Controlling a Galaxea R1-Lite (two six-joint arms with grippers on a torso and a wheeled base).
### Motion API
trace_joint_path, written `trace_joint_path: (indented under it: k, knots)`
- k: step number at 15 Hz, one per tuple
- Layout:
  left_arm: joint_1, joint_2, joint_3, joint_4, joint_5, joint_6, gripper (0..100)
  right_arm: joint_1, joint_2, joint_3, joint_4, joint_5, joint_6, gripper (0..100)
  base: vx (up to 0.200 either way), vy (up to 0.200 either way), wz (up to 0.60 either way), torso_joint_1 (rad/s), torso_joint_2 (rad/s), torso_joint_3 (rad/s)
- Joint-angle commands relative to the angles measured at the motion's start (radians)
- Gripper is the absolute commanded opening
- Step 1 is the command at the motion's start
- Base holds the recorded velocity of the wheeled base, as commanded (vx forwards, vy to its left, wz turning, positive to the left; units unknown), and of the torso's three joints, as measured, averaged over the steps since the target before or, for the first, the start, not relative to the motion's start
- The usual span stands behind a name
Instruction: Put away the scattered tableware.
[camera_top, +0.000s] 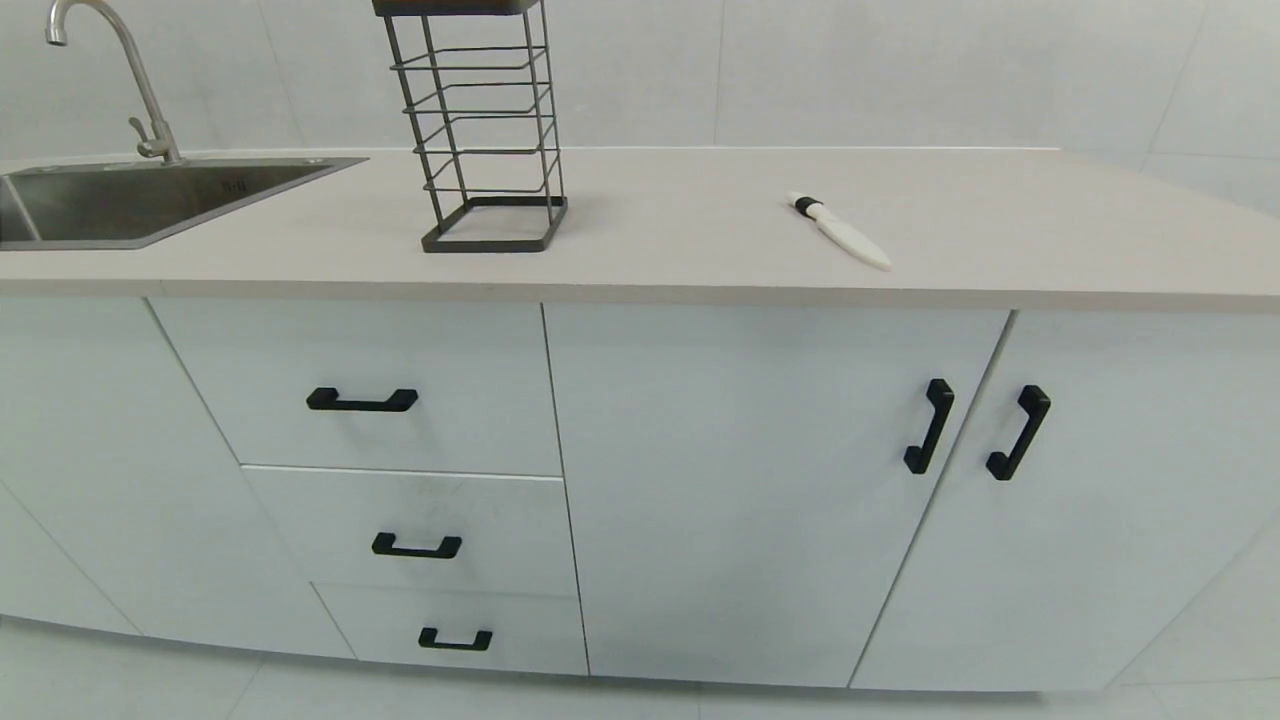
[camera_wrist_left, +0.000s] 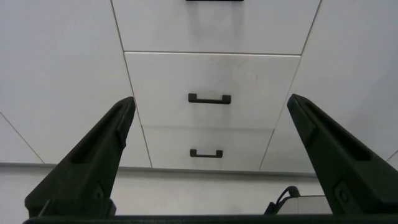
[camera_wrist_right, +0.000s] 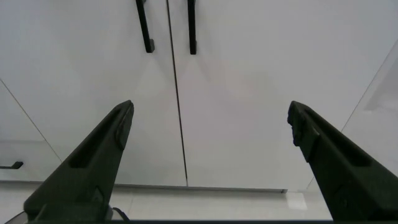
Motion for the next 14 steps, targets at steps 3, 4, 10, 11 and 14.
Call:
trace_joint_path:
  k: [3,4,10,11,14]
  knots:
    - [0.000,0.003,0.000,0.000,0.000,0.002,100,0.000,0.000,0.000,0.000,0.000,0.000,100,0.000,0.000,0.00,0.000,0.00,0.000]
    - [0.000,0.003,0.000,0.000,0.002,0.002,100,-0.002,0.000,0.000,0.000,0.000,-0.002,100,0.000,0.000,0.00,0.000,0.00,0.000]
    - [0.000,0.003,0.000,0.000,0.005,0.002,100,0.000,0.000,0.000,0.000,0.000,0.000,100,0.000,0.000,0.00,0.194,-0.12,-0.097]
    - [0.000,0.003,0.000,0.000,0.005,0.002,100,0.000,0.000,0.000,0.000,0.000,0.000,100,0.000,0.000,0.00,0.256,-0.50,-0.276]
    - [0.000,0.003,0.000,0.000,0.003,0.002,100,0.000,0.000,0.000,0.000,0.000,0.000,100,0.000,0.000,0.00,0.191,-0.66,-0.199]
